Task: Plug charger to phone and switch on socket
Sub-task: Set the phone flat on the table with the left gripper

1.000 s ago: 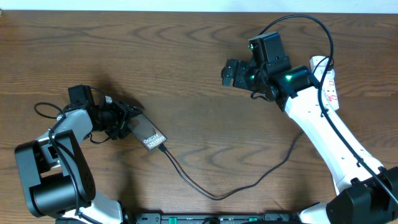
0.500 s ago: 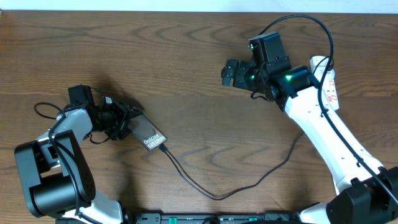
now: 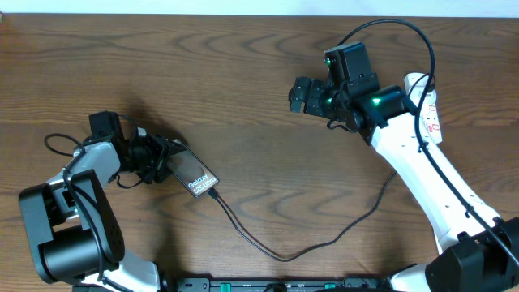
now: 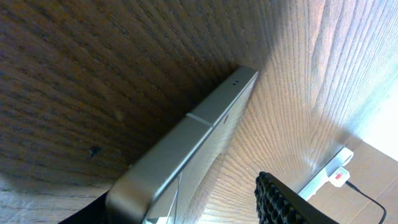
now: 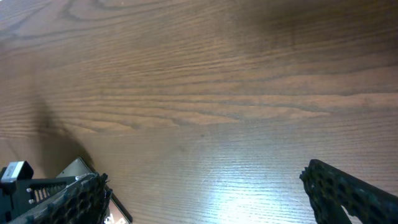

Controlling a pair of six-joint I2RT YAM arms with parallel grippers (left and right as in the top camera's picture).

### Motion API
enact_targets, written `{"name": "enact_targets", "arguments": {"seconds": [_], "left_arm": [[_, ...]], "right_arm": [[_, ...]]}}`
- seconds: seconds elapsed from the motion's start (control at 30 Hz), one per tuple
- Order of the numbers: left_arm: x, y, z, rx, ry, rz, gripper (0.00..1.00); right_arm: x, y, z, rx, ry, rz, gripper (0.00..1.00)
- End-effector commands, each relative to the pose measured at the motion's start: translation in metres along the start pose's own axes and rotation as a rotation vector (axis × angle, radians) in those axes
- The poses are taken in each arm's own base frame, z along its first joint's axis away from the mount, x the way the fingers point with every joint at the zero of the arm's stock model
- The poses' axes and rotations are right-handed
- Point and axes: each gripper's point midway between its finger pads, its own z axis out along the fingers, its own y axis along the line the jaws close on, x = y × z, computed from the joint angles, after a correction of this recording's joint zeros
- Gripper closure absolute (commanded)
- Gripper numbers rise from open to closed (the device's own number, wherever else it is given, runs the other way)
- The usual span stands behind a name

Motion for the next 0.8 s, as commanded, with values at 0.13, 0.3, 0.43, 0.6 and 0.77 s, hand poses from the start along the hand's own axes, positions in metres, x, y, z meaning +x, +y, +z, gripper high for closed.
{"name": "enact_targets", "arguments": {"seconds": [0.13,0.3,0.43,0.6,0.77], "left_arm": [[0.0089,0.0674,0.0140,-0.244,-0.004,-0.093,0.42],[0.0094,0.0676,0.0140,-0.245,-0.002,-0.094,0.46],[0.0095,0.0676,0.0140,-0.245,-0.001,-0.094,0.51],[0.0094,0.0677,0.0140,-0.245,-0.002,-0.095,0.53],[0.0095,0.0676,0.0140,-0.245,-0.002,-0.094,0.61]], "right_arm": [[-0.0031,0.0016,-0.0026,0.007,-0.013,-0.018,0.01],[-0.0030,0.0014,-0.0026,0.008,-0.013,-0.017,0.01],[-0.0027,0.0012,-0.0026,0.009,-0.011,-0.017,0.01],[-0.0025,0.0011,-0.0026,0.009,-0.011,-0.017,0.01],[-0.0024,0.0011,-0.0026,0.009,-0.011,-0.017,0.01]]}}
